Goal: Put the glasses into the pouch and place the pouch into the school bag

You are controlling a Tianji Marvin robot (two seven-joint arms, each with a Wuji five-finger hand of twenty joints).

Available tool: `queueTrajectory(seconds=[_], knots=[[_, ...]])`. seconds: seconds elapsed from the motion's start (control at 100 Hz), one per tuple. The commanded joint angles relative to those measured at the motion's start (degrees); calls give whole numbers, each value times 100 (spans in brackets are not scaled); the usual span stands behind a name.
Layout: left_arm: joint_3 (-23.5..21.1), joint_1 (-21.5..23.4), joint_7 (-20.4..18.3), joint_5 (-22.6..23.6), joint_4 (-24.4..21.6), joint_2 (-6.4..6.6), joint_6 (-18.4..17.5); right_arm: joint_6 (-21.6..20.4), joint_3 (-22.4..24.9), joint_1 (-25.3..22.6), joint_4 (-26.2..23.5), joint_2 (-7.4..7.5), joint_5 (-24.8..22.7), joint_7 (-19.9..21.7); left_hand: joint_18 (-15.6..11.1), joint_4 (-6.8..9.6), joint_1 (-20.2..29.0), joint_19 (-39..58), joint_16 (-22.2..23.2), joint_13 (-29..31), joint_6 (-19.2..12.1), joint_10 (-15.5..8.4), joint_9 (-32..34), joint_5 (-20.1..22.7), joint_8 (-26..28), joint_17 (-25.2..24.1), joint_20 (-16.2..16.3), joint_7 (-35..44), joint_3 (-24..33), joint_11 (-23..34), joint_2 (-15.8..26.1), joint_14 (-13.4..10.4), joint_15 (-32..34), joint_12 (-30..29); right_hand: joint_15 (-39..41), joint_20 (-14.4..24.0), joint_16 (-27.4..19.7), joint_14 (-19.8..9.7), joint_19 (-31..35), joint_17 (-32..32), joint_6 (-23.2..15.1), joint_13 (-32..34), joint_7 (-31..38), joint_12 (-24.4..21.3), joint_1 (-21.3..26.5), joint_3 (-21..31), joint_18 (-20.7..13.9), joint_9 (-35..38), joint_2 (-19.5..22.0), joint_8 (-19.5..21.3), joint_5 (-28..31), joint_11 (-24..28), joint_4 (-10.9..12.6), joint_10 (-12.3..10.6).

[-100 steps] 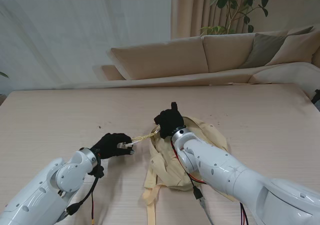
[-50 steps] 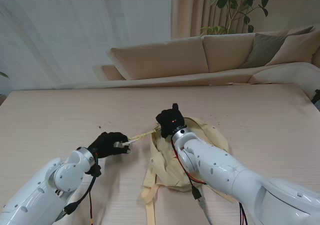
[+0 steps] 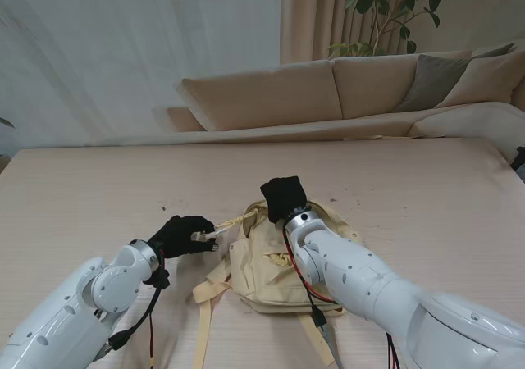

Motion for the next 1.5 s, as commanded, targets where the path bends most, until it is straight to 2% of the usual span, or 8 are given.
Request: queueTrajectory(seconds=[0.0,0.3,0.44,0.66,0.93,1.02,1.19,1.49], knots=[[-44,43,-112,43,-26,3,-5,-30,-26,36,-133,79,-47,302,94,152,-12,212,80,-63,-25,-67,-105,199,-37,-81,67,219,-159,48,121,-45,70,58,894,40,342,-307,197,200,-226,349,687,133,737,878,404,591,-272,85,398,300,764,1307],[-317,208,-180,633,-57,100,-70,-371,358,-59,-694,416,180,1379,100,119,52,226,88,-21,-77,-73,-85,127,-128,-61,73,90,-174,59,242,-45,87,63,1245,162,509,28,296,-431,58,315,1056,74,768,878,106,618,-736,429,486,800,2429,1693],[-601,446,84,1072,-128,111,-92,-593,627,-127,-1002,608,353,1926,91,97,329,294,111,45,-194,-88,-75,-52,-502,-9,108,-224,-297,89,342,-46,138,74,1313,213,416,138,312,-553,88,303,1155,86,781,878,-36,636,-979,444,510,853,2869,1762],[-970,782,241,1624,-339,145,20,-705,1136,-324,-1094,578,709,1806,85,82,474,326,115,74,-283,-99,-33,-50,-503,1,128,-150,-363,108,396,-32,169,75,1407,240,411,236,308,-571,218,292,1237,140,856,878,-74,651,-1171,421,525,927,3271,1871],[-1011,1058,-296,2117,-605,277,-74,-591,1508,-504,-1011,351,1218,1463,77,169,472,315,96,152,-262,-145,50,171,-456,36,125,-104,-423,104,322,-89,151,72,1409,281,429,317,282,-639,311,290,1234,177,887,878,-65,652,-1109,399,521,898,3217,1919],[-1030,1165,-953,1909,-841,343,-191,-515,1527,-487,-788,209,1279,1091,36,227,503,115,71,26,-161,-175,-14,238,-440,-151,33,-95,-309,86,244,-156,62,93,1381,303,434,392,255,-714,391,287,1210,187,926,878,-29,651,-1021,381,512,863,3104,1978],[-765,1104,-1237,1518,-955,393,-717,-217,1411,-381,-523,105,1233,907,45,200,174,101,64,130,-276,-263,82,458,-543,-149,4,-202,203,25,12,-255,-17,111,1359,301,446,331,224,-748,331,285,1155,169,861,878,-77,638,-929,360,492,828,2955,1911],[68,286,-1462,993,-445,387,-272,-218,1271,-456,-885,289,1023,1298,69,248,-381,30,107,285,192,-255,167,227,-1729,-38,-20,-677,261,62,-299,-196,-77,233,1118,237,523,93,222,-782,-21,305,913,59,660,878,-181,591,-663,233,438,658,2136,1567]])
